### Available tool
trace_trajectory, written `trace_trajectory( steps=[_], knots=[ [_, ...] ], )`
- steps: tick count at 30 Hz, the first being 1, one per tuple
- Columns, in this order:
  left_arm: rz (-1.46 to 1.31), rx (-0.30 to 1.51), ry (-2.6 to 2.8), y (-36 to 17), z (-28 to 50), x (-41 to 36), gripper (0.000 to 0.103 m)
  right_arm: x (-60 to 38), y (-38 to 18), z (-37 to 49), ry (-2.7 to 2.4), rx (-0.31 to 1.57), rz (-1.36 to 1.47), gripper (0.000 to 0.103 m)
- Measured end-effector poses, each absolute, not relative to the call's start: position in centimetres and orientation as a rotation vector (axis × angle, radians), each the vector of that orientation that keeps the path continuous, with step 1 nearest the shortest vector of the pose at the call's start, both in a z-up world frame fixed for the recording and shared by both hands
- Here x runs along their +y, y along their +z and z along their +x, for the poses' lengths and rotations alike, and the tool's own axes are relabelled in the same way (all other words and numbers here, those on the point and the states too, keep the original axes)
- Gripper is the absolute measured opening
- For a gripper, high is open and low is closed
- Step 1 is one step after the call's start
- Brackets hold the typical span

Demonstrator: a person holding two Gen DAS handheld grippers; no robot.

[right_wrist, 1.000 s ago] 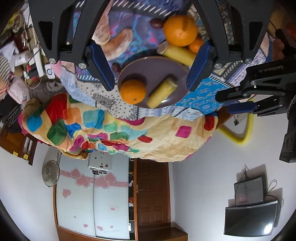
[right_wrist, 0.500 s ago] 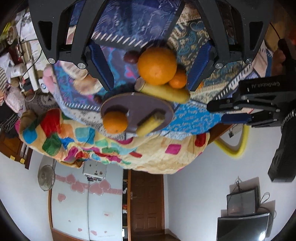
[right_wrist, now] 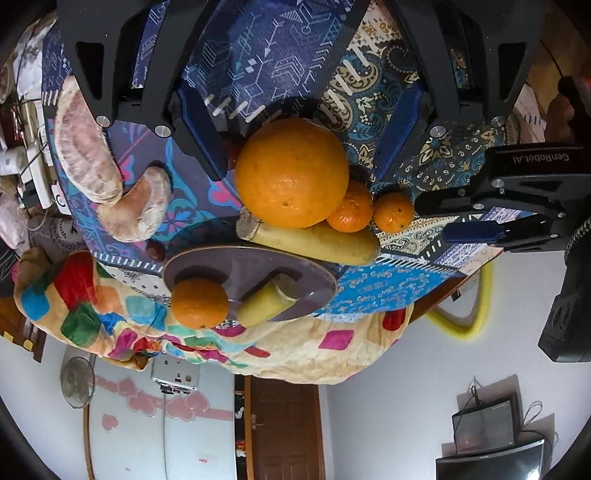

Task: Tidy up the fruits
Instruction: 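Grasp a small tangerine with the left tool while the right tool grasps another orange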

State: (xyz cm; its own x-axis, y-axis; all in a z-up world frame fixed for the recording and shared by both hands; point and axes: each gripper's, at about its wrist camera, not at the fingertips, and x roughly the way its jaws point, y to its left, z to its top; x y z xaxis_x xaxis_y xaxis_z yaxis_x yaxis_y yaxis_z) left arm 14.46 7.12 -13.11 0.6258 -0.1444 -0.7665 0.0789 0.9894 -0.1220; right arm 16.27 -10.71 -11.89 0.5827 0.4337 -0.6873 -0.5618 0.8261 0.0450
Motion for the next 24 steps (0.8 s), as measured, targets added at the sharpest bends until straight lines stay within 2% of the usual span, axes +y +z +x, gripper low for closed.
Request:
trace_trajectory(
  steps=[3,7,9,15,16,24],
  knots=[
    [-0.079,0.888,-0.151,-13.5,14.6,6.9,0.054,-10.5,-12.1,16.3,0.588,0.747,-0.191,0.077],
    [-0.092,0.891,-0.17,-13.8,14.9,6.8,0.054,-10.6,-12.0,16.2,0.568,0.737,-0.208,0.062],
    [-0.089,0.887,-0.168,-13.8,15.1,6.6,0.054,-10.7,-11.9,16.3,0.577,0.745,-0.207,0.062],
    [-0.087,0.889,-0.177,-13.8,15.7,6.1,0.044,-11.1,-11.5,16.0,0.6,0.755,-0.192,0.06],
    [-0.088,0.889,-0.179,-13.8,15.9,6.0,0.039,-11.2,-11.4,15.9,0.603,0.752,-0.188,0.06],
    [-0.077,0.89,-0.19,-14.0,16.6,5.4,0.034,-12.2,-10.1,15.9,0.598,0.716,-0.169,0.06]
  ],
)
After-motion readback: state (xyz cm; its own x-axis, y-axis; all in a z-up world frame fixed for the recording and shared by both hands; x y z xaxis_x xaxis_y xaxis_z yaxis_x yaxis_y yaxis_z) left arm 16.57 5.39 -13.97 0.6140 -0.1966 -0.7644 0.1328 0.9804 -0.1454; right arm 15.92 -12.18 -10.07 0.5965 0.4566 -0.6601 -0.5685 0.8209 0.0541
